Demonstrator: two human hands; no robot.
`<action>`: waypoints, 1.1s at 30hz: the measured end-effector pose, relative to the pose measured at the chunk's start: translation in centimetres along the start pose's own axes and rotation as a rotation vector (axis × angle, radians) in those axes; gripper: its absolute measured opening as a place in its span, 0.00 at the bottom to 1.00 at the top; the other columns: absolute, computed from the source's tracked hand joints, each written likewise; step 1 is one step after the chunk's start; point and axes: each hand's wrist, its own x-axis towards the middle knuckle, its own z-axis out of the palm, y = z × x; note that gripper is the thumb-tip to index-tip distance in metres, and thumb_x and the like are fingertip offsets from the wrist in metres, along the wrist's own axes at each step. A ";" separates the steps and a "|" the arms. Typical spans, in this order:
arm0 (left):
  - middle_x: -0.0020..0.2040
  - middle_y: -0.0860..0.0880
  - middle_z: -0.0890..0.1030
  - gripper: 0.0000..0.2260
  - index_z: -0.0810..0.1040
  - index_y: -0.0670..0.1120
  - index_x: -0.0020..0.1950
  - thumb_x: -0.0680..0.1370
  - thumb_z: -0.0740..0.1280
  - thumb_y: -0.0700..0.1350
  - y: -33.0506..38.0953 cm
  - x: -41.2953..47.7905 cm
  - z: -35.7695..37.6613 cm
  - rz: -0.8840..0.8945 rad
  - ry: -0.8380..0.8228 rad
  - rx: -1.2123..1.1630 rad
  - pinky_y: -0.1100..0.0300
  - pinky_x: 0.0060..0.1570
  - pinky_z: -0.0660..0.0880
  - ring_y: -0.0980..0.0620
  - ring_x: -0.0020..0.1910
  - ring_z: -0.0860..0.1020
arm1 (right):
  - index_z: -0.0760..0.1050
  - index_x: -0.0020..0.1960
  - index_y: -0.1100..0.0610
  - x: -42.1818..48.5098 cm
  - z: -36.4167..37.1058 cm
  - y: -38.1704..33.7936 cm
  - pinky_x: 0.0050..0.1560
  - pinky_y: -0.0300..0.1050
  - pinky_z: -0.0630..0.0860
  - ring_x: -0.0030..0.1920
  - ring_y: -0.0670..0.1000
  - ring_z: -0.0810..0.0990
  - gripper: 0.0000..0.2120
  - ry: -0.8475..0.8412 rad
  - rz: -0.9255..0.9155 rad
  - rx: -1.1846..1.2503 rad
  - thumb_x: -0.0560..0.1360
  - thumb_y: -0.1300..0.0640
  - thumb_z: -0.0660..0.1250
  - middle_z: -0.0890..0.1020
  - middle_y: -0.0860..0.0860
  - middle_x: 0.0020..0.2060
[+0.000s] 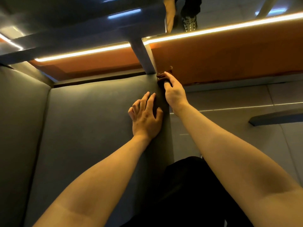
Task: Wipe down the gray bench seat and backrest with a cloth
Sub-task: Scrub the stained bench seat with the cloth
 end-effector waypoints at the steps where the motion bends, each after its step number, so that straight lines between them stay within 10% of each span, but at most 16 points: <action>1: 0.80 0.53 0.61 0.30 0.59 0.54 0.81 0.80 0.54 0.61 -0.1 0.0 0.2 -0.010 0.018 -0.014 0.49 0.73 0.54 0.50 0.74 0.58 | 0.74 0.73 0.50 0.3 0.4 -0.1 0.72 0.44 0.67 0.68 0.52 0.74 0.20 0.016 -0.023 -0.041 0.81 0.56 0.59 0.76 0.53 0.68; 7: 0.79 0.54 0.62 0.30 0.55 0.55 0.82 0.80 0.56 0.60 0.4 -0.1 -0.1 -0.084 0.029 -0.047 0.49 0.73 0.55 0.50 0.72 0.59 | 0.80 0.50 0.54 -2.2 1.3 0.1 0.49 0.44 0.66 0.52 0.58 0.77 0.12 0.151 -0.076 -0.272 0.81 0.57 0.57 0.80 0.57 0.51; 13: 0.67 0.51 0.73 0.21 0.73 0.56 0.71 0.78 0.65 0.55 3.8 1.8 -5.3 -0.432 -0.252 -0.389 0.48 0.72 0.65 0.45 0.65 0.69 | 0.79 0.44 0.54 -5.3 -1.5 -5.3 0.58 0.54 0.76 0.53 0.60 0.79 0.13 -0.173 0.222 -0.184 0.79 0.59 0.57 0.83 0.56 0.48; 16: 0.51 0.43 0.82 0.08 0.81 0.50 0.54 0.79 0.64 0.47 6.8 1.9 -10.6 -0.558 -0.183 -0.789 0.47 0.51 0.80 0.49 0.50 0.82 | 0.75 0.40 0.51 -7.5 -2.9 -10.6 0.61 0.55 0.77 0.53 0.58 0.80 0.11 -0.139 0.298 -0.004 0.77 0.61 0.58 0.82 0.54 0.46; 19: 0.47 0.49 0.83 0.11 0.79 0.53 0.53 0.83 0.62 0.39 10.2 1.0 -16.5 -0.593 -0.168 -0.990 0.60 0.46 0.79 0.57 0.45 0.82 | 0.75 0.42 0.48 -9.9 -3.8 -15.8 0.61 0.55 0.78 0.54 0.58 0.80 0.09 -0.137 0.331 0.045 0.75 0.58 0.58 0.83 0.53 0.48; 27: 0.51 0.46 0.80 0.11 0.68 0.48 0.67 0.85 0.58 0.45 13.7 -3.1 -29.2 -0.816 -0.132 -1.155 0.48 0.55 0.78 0.48 0.49 0.80 | 0.63 0.77 0.47 -17.3 -4.6 -27.7 0.63 0.56 0.76 0.62 0.57 0.77 0.23 -0.156 0.383 -0.017 0.83 0.58 0.57 0.77 0.55 0.63; 33: 0.56 0.44 0.82 0.13 0.73 0.47 0.67 0.86 0.57 0.49 11.1 -5.7 -38.6 -0.889 -0.031 -1.418 0.60 0.41 0.79 0.50 0.51 0.83 | 0.69 0.67 0.46 -22.1 -0.5 -35.0 0.46 0.49 0.78 0.50 0.52 0.78 0.13 -0.274 0.367 0.010 0.83 0.56 0.59 0.77 0.52 0.54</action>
